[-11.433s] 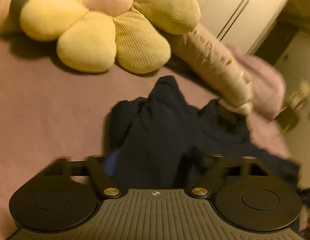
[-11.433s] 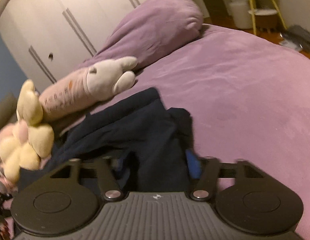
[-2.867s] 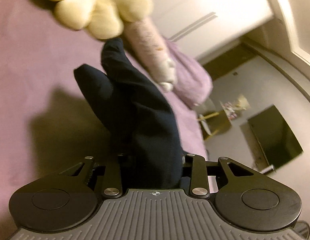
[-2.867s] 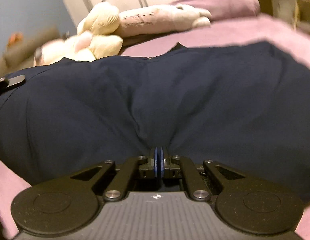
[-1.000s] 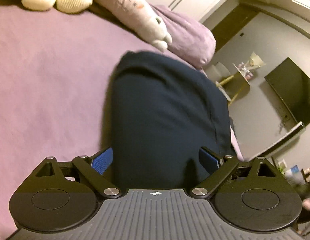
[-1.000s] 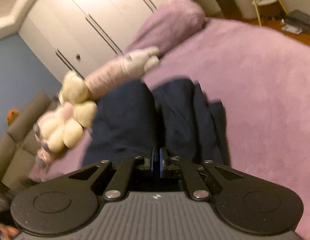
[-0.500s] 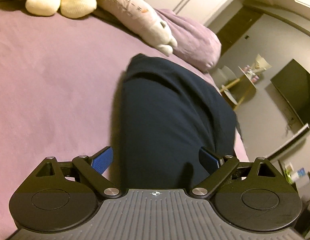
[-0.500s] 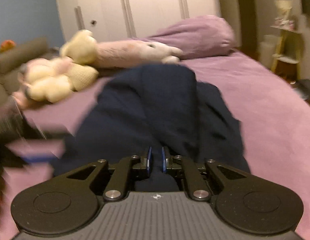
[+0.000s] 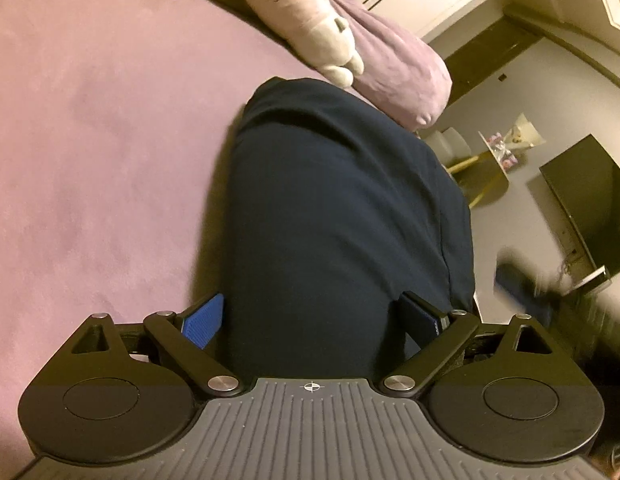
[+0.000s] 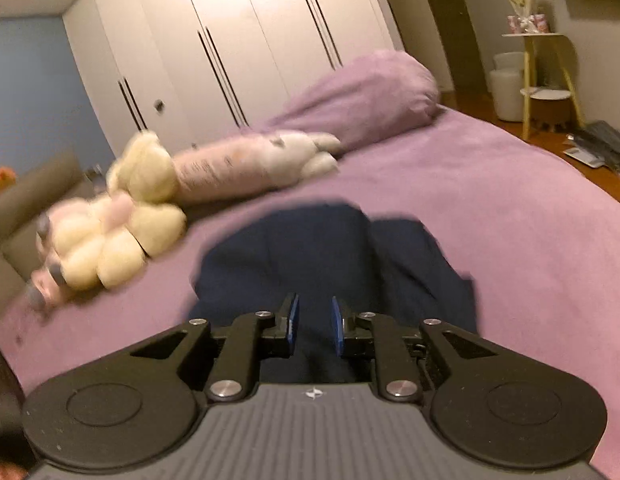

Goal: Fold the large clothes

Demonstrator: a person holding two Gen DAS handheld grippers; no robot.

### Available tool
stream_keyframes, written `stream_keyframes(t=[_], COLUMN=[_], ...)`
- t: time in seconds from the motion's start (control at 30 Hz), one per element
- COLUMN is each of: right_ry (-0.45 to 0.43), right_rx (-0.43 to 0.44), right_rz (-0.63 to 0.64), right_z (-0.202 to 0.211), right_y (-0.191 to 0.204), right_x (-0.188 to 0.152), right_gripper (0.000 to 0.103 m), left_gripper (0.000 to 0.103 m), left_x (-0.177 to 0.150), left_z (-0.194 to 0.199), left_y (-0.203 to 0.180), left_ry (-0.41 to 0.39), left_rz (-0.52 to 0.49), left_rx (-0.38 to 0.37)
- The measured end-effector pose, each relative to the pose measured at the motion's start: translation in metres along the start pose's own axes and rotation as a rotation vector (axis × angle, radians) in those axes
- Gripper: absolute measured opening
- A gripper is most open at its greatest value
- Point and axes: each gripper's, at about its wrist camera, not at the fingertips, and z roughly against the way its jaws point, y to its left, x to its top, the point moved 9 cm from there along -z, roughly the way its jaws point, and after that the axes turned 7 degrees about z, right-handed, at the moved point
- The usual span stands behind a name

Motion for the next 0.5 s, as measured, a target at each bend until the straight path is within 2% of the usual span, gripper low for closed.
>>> stream_keyframes(t=[0.1,0.17,0.27,0.37,0.47,0.5], right_ry=[-0.018,0.019,0.089,0.112,0.058,0.041], right_rx=[0.047,0.019,-0.069,-0.173,-0.198,-0.211], right_rz=[0.001,0.027,0.081,0.110,0.014,-0.008], right_z=[-0.039,-0.068,-0.111,-0.129,-0.124,-0.121], right_y=[0.018,0.022,0.008,-0.022,-0.055,-0.064], right_x=[0.030,0.034,0.019,-0.007,-0.020,-0.023], right_gripper=[0.018,0.019,0.019,0.018,0.014,0.013], left_gripper=[0.096,0.096,0.096,0.097,0.098,0.101], left_x=[0.001,0.010,0.032,0.053,0.064,0.064], left_z=[0.002,0.004,0.000,-0.015,-0.046,-0.055], left_y=[-0.002,-0.005,-0.013,-0.032,-0.068,-0.077], left_ry=[0.003,-0.024,-0.097,-0.165,-0.222,-0.240], left_rz=[-0.022,-0.047,-0.104,-0.097,-0.140,-0.175], left_rx=[0.012,0.032,0.123,0.158,0.152,0.151])
